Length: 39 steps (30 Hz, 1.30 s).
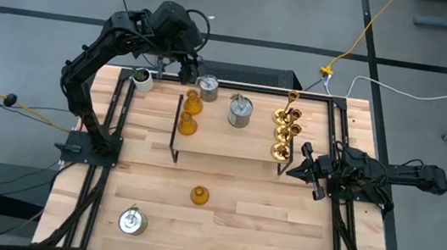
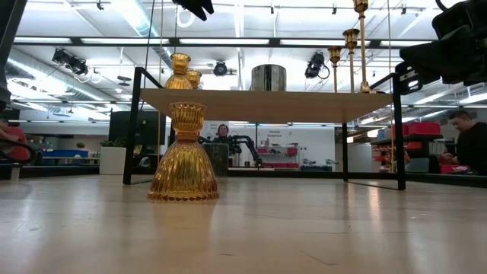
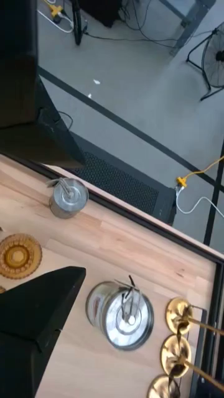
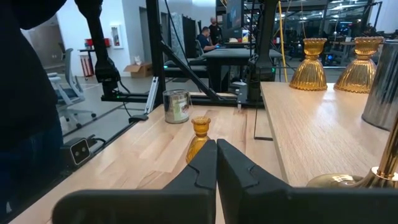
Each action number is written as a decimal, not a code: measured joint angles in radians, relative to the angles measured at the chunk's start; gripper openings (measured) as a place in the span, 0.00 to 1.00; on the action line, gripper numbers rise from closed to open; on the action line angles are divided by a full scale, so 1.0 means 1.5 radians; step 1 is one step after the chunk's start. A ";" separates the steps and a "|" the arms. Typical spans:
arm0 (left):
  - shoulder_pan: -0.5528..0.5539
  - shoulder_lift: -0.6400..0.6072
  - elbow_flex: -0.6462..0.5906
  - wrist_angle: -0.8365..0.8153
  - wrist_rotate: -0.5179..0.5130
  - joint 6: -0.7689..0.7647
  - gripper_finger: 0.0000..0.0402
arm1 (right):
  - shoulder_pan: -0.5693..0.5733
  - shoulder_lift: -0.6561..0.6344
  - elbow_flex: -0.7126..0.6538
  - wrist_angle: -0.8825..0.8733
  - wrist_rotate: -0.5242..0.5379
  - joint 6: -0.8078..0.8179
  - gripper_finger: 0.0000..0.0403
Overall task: Pick & Place candle stick holders
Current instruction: Put the glass candle holder on the shelf aligned with the other glass candle holder
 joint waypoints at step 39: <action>-0.277 0.012 0.000 -0.141 0.044 -0.037 0.93 | 0.000 0.000 0.000 0.000 0.000 0.000 0.03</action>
